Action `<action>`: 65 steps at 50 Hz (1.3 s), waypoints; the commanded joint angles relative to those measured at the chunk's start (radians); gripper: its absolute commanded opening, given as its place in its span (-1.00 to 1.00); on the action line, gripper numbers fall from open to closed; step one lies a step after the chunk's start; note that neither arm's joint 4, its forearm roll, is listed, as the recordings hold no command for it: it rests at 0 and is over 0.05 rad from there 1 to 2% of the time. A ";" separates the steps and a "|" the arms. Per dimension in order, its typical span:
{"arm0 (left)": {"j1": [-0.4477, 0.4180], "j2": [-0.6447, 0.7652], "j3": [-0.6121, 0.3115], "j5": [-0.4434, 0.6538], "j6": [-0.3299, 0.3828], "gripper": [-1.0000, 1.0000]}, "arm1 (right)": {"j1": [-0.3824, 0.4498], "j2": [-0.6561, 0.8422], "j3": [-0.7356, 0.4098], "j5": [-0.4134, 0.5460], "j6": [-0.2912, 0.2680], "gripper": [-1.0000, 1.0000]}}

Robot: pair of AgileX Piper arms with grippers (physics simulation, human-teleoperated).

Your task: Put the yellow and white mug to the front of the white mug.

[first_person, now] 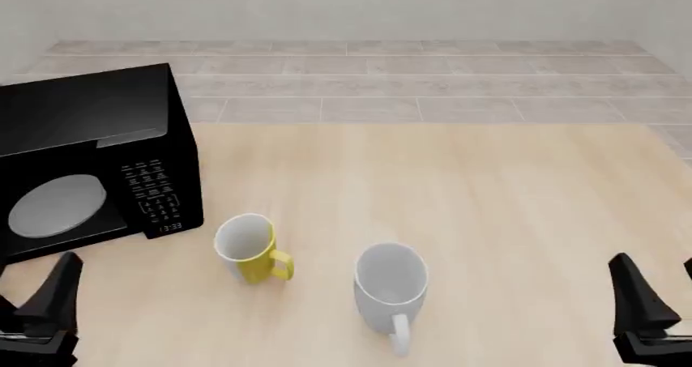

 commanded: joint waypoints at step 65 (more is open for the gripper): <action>-0.002 -0.008 0.010 -0.014 -0.013 1.00 | 0.732 0.725 -0.519 0.092 -0.066 1.00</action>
